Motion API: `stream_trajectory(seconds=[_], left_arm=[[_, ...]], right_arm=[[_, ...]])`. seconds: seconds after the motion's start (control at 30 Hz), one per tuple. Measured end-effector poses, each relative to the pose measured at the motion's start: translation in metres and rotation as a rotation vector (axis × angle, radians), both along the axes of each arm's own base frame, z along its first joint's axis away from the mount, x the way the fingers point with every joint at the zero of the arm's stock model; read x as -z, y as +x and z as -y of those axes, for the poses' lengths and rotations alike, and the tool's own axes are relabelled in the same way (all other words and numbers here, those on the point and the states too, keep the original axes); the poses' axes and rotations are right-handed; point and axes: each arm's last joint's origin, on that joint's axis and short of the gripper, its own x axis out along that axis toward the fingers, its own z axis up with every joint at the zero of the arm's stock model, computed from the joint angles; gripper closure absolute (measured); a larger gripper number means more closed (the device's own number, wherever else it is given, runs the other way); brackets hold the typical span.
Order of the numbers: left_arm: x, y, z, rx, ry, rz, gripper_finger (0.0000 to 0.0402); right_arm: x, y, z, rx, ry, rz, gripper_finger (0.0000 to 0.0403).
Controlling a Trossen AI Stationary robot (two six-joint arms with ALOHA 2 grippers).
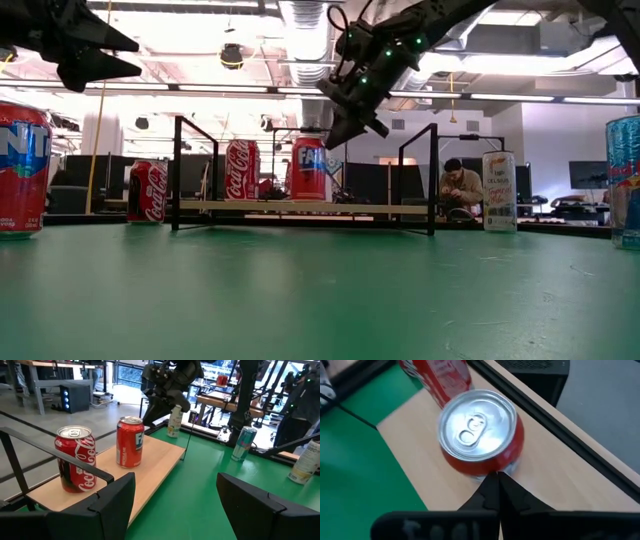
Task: Place canned beverage on shelf
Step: Put the bottom red soda can on the shelf
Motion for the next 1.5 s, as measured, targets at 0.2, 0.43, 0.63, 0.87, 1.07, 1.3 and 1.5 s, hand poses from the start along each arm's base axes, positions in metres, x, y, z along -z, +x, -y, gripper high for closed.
stream_trajectory(seconds=[0.2, 0.43, 0.63, 0.87, 1.07, 1.3, 1.5], left_arm=[[0.000, 0.000, 0.000, -0.004, 0.000, 0.000, 0.0137], [0.000, 0.000, 0.000, -0.005, 0.001, 0.000, 0.0137], [0.000, 0.000, 0.000, -0.005, 0.001, -0.001, 0.0137], [0.000, 0.000, 0.000, -0.005, 0.000, -0.001, 0.0137], [0.000, 0.000, 0.000, -0.005, -0.004, 0.002, 0.0137], [0.000, 0.000, 0.000, -0.005, -0.003, 0.002, 0.0137], [0.000, 0.000, 0.000, -0.002, -0.007, 0.003, 0.0137]], right_arm=[[-0.003, 0.003, 0.002, 0.006, -0.003, 0.050, 0.0383], [-0.005, 0.003, 0.004, 0.010, -0.016, 0.077, 0.0385], [-0.007, 0.006, 0.003, 0.006, -0.028, 0.100, 0.0386], [-0.009, 0.006, 0.001, 0.007, -0.036, 0.099, 0.0386], [-0.015, -0.008, -0.007, 0.084, -0.025, -0.005, 0.0386], [0.011, 0.015, -0.011, 0.140, -0.013, 0.015, 0.0386], [0.021, 0.022, -0.009, 0.188, -0.009, 0.033, 0.0386]])
